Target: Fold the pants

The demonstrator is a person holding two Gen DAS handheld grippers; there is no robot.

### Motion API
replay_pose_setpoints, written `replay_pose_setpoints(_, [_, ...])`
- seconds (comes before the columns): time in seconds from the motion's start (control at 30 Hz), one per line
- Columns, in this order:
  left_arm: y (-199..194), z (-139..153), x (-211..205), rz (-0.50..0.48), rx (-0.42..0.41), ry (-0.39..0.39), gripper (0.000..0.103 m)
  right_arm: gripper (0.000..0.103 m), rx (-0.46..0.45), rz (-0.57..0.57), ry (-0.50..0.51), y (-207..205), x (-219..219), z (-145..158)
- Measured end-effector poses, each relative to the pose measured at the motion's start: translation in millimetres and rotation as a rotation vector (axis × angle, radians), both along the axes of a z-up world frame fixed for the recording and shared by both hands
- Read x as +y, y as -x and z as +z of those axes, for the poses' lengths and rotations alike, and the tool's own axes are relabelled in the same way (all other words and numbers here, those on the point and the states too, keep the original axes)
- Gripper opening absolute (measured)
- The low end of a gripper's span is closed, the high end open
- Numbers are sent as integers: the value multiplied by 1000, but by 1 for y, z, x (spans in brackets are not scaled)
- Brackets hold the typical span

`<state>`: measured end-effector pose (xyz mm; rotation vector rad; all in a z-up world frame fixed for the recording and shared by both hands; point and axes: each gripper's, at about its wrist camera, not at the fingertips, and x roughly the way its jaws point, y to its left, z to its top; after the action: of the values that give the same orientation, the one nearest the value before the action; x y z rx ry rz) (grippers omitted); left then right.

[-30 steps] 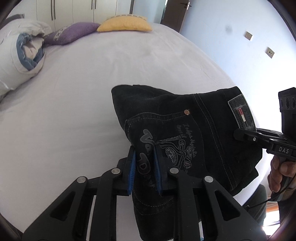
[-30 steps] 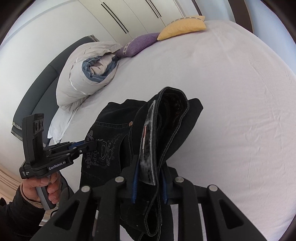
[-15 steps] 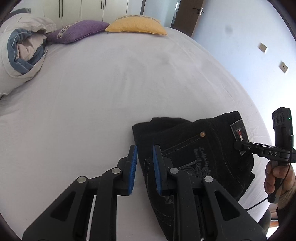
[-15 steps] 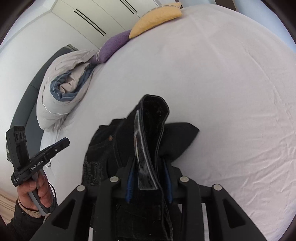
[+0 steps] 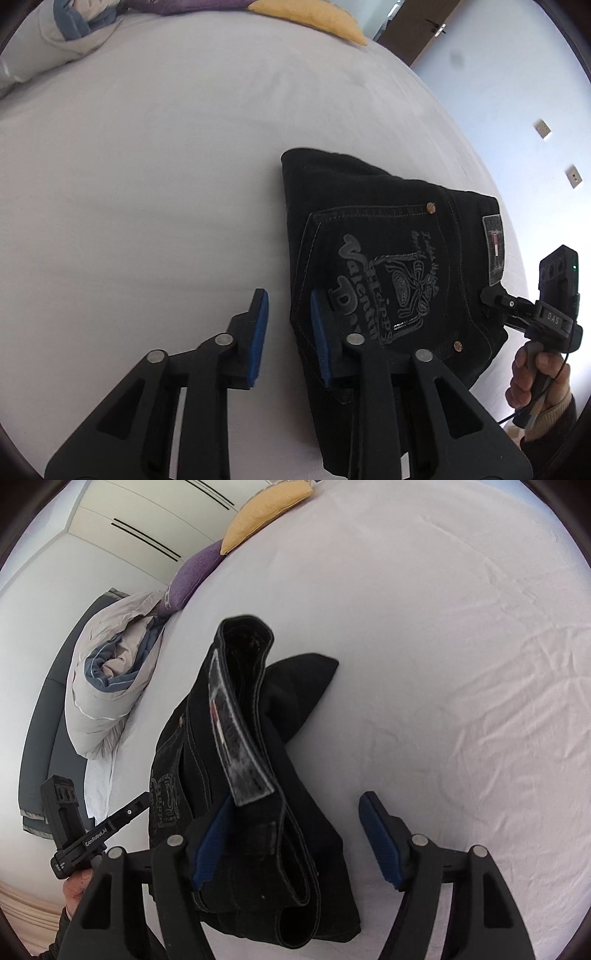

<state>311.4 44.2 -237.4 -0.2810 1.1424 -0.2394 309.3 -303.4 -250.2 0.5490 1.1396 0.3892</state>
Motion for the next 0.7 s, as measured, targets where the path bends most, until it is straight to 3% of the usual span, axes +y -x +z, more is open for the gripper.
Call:
replay_pose_setpoints(0.03, [0, -4, 0, 6, 3, -6, 36, 73, 4, 7, -16, 2, 2, -3])
replay_pose_setpoints(0.07, [-1, -6, 0, 16, 7, -18, 51, 73, 8, 21, -24, 3, 6, -4])
replay_pose_setpoints(0.13, [-6, -13, 4, 49, 36, -20, 62, 66, 17, 21, -25, 5, 12, -4])
replay_pose_setpoints(0.17, [-9, -16, 6, 58, 59, -5, 63, 63, 29, 14, -44, 5, 13, -5])
replay_pose_setpoints(0.23, [-11, -20, 11, 68, 88, 27, 63, 43, 75, -25, -144, 9, 8, -12])
replay_pose_setpoints(0.37, [-12, -21, 15, 59, 100, 58, 63, 35, 129, -96, -342, 26, 3, -21])
replay_pose_setpoints(0.47, [-17, -22, 21, 77, 94, 90, 63, 34, 125, -110, -413, 41, 5, -19])
replay_pose_setpoints(0.5, [-18, -23, 21, 70, 91, 87, 63, 34, 128, -120, -393, 44, 4, -22])
replay_pose_setpoints(0.57, [-19, -24, 16, 43, 95, 68, 63, 40, 129, -115, -186, 44, 0, -26])
replay_pose_setpoints(0.6, [-17, -22, 14, 29, 86, 60, 63, 40, 110, -94, -162, 44, 2, -25])
replay_pose_setpoints(0.7, [-7, -8, 7, -6, 23, 22, 63, 62, 98, -101, -59, 54, 0, -1])
